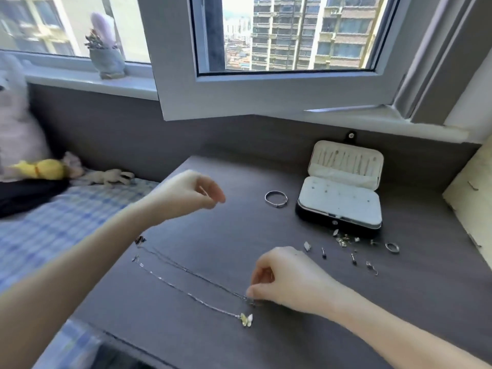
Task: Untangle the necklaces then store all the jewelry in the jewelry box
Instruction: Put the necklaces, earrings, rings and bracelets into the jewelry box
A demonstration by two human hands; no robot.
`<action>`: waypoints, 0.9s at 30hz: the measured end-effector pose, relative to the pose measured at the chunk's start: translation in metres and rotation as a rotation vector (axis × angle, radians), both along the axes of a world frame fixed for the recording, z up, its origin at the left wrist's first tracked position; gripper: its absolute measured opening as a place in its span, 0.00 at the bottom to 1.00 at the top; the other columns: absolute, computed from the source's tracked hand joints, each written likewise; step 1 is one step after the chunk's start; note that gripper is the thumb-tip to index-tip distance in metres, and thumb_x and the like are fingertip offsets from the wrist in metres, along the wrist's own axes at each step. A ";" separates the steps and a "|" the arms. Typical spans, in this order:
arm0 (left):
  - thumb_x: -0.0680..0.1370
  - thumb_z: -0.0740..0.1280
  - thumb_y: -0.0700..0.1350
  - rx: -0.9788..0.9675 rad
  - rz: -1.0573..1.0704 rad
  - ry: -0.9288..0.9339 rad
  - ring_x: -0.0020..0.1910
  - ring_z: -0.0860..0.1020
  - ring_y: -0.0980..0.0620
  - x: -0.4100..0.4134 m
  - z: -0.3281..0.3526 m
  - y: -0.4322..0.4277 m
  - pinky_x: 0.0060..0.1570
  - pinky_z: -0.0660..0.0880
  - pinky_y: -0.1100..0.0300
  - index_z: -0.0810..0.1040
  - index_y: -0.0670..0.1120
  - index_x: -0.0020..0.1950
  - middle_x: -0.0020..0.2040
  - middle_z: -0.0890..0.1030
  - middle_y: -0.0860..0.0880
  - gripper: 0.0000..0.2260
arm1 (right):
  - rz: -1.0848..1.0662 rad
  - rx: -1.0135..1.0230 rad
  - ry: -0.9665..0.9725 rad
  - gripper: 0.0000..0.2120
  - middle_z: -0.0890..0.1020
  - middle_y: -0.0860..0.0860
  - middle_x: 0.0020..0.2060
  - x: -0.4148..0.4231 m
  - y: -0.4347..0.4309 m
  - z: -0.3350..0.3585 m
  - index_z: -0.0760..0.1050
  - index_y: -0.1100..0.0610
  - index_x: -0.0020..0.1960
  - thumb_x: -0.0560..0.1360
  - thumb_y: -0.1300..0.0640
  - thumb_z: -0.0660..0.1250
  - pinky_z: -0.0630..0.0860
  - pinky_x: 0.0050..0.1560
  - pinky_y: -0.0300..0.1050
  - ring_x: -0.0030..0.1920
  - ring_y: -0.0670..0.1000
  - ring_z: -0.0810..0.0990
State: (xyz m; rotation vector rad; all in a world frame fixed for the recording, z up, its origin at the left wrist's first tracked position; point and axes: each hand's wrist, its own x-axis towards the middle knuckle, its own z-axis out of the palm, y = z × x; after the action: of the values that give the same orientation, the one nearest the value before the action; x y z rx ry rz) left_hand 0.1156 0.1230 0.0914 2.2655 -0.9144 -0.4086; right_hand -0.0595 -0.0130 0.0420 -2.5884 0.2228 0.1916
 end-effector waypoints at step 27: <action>0.77 0.67 0.40 -0.006 -0.454 0.483 0.39 0.75 0.61 -0.074 -0.051 -0.011 0.43 0.71 0.69 0.82 0.43 0.48 0.40 0.82 0.54 0.05 | -0.145 0.691 -0.060 0.06 0.80 0.56 0.35 -0.030 -0.024 0.016 0.74 0.61 0.41 0.74 0.69 0.67 0.74 0.35 0.36 0.32 0.47 0.77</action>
State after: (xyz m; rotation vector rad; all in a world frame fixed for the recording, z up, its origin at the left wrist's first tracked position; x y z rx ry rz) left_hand 0.0411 0.1119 0.0403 1.8101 -1.1499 -1.0941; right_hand -0.0898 -0.0366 0.0584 -1.8817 0.2652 0.1116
